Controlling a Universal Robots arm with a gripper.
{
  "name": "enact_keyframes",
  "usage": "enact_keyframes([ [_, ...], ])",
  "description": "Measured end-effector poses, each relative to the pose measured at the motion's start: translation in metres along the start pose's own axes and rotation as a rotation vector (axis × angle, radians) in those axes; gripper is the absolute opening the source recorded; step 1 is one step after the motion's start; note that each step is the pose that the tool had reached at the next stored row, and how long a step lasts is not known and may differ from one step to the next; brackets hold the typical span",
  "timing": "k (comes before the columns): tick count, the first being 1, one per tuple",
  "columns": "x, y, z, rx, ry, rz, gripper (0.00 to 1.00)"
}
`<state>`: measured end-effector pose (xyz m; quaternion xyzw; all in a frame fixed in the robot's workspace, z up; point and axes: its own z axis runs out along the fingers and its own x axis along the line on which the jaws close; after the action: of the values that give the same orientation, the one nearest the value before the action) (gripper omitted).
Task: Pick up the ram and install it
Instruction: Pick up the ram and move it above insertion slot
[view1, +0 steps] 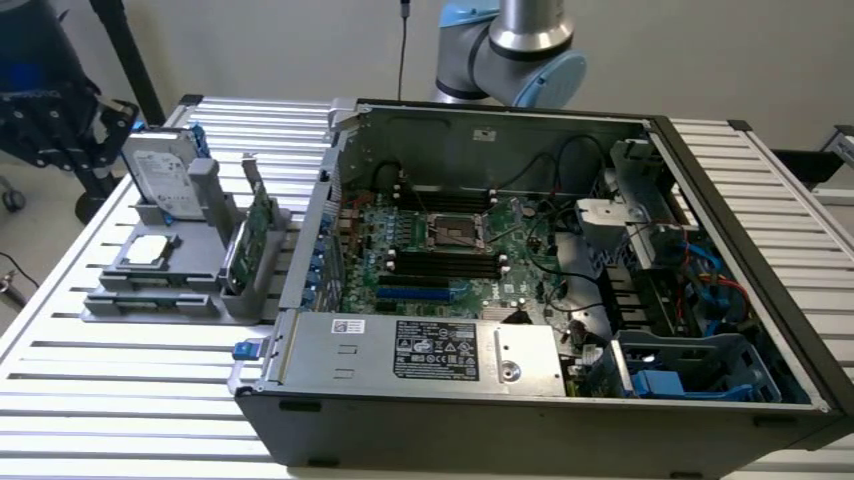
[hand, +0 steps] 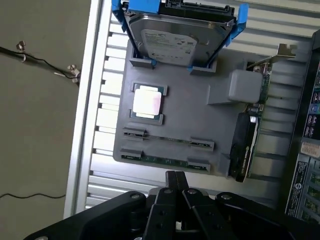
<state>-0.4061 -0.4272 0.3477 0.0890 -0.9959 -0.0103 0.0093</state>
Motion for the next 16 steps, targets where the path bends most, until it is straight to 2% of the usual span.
enact_keyframes([
  [9, 0.0000, 0.0000, 0.0006, 0.0032, 0.0038, -0.163, 0.11],
  [16, 0.0000, 0.0000, 0.0013, 0.0051, 0.0091, -0.290, 0.11],
])
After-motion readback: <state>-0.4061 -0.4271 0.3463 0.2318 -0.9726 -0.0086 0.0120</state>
